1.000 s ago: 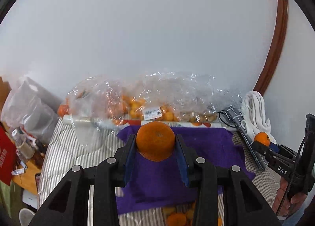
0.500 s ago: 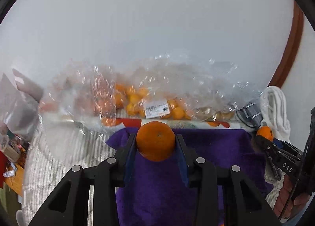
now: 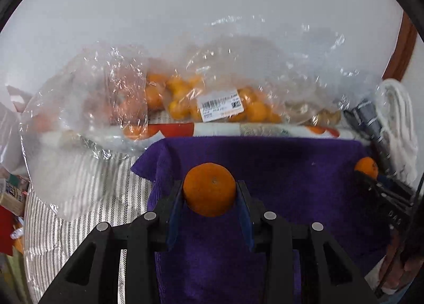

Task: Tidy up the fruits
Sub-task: 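Lift and carry the right gripper's mandarin over the purple towel while the left gripper carries its own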

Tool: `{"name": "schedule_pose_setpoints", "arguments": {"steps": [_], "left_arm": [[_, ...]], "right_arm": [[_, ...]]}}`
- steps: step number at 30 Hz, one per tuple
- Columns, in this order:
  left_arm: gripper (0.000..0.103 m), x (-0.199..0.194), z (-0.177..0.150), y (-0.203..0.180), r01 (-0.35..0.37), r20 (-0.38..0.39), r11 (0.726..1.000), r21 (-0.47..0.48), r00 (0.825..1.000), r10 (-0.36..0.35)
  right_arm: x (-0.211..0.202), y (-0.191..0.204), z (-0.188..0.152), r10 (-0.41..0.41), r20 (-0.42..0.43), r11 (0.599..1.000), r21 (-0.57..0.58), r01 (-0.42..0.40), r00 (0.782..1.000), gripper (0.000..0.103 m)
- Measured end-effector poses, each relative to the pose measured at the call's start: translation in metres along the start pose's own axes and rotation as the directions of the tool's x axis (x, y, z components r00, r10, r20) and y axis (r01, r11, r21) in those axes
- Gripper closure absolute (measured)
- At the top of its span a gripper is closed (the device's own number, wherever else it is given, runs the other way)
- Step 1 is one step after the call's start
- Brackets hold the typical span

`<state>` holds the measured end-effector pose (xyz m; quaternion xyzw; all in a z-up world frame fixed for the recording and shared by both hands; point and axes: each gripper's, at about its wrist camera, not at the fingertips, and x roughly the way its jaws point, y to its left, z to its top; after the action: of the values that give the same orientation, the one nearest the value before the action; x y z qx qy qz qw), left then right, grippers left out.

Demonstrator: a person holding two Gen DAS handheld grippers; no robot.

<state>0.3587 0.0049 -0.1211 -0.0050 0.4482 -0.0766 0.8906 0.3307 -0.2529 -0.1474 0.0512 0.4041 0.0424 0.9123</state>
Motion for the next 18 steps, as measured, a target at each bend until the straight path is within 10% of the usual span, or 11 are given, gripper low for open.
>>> {"name": "schedule_pose_setpoints", "arguments": {"steps": [18], "left_arm": [[0.066, 0.02, -0.003, -0.005, 0.003, -0.086, 1.0, 0.001, 0.996, -0.003]], "right_arm": [[0.019, 0.005, -0.007, -0.017, -0.075, 0.999, -0.035, 0.014, 0.997, 0.061]]}}
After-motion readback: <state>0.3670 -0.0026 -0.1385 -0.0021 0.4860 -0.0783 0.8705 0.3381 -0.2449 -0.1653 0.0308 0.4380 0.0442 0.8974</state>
